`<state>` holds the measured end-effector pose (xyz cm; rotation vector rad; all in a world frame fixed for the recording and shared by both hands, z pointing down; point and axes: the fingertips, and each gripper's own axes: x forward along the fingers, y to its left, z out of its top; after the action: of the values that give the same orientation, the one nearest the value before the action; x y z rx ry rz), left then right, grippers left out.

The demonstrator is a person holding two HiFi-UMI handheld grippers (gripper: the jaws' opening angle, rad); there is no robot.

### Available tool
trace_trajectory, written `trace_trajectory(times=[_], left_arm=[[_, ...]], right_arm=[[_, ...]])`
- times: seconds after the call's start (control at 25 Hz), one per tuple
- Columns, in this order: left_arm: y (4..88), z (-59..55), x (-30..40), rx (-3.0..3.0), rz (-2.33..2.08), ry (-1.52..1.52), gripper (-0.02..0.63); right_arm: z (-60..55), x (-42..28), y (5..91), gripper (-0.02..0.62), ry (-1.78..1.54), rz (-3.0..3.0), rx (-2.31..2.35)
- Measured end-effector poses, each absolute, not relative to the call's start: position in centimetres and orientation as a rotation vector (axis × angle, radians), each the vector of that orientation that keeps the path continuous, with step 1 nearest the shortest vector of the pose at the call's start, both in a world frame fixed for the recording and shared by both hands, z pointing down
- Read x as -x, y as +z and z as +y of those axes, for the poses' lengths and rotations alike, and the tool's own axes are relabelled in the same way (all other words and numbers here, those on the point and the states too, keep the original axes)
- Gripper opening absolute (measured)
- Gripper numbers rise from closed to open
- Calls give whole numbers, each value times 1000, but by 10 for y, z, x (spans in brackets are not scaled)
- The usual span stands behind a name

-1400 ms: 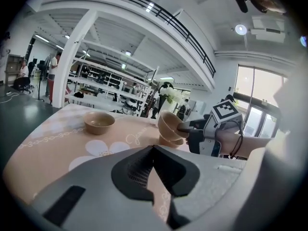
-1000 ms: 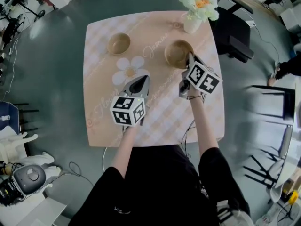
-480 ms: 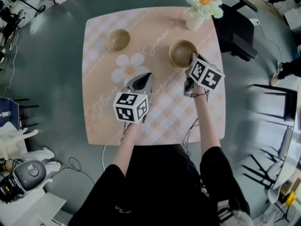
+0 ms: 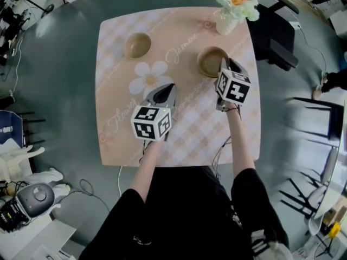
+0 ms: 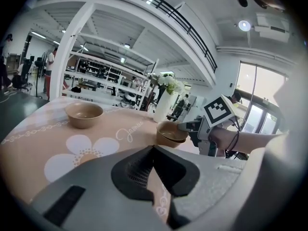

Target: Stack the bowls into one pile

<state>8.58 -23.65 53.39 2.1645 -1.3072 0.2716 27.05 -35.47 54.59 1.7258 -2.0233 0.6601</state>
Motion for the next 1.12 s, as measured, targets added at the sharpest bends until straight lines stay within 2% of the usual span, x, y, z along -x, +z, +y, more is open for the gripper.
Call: trace_trajectory(times=[0.04, 0.44, 0.72, 0.96, 1.12], left_arm=[[534, -237, -86, -2164, -1308, 270, -3], [535, -236, -87, -2151, -1316, 274, -3], [536, -234, -88, -2137, -1329, 274, -3], [536, -231, -87, -2136, -1341, 283, -3], [535, -230, -82, -2132, -1358, 281, -3]], right_arm=[[-355, -271, 546, 72, 647, -2021, -1728], [-354, -275, 563, 141, 813, -2008, -1740], [-350, -273, 578, 102, 1078, -1997, -1697], [-349, -277, 584, 21, 1107, -1947, -1696], [-349, -276, 583, 14, 1123, -1930, -1691]])
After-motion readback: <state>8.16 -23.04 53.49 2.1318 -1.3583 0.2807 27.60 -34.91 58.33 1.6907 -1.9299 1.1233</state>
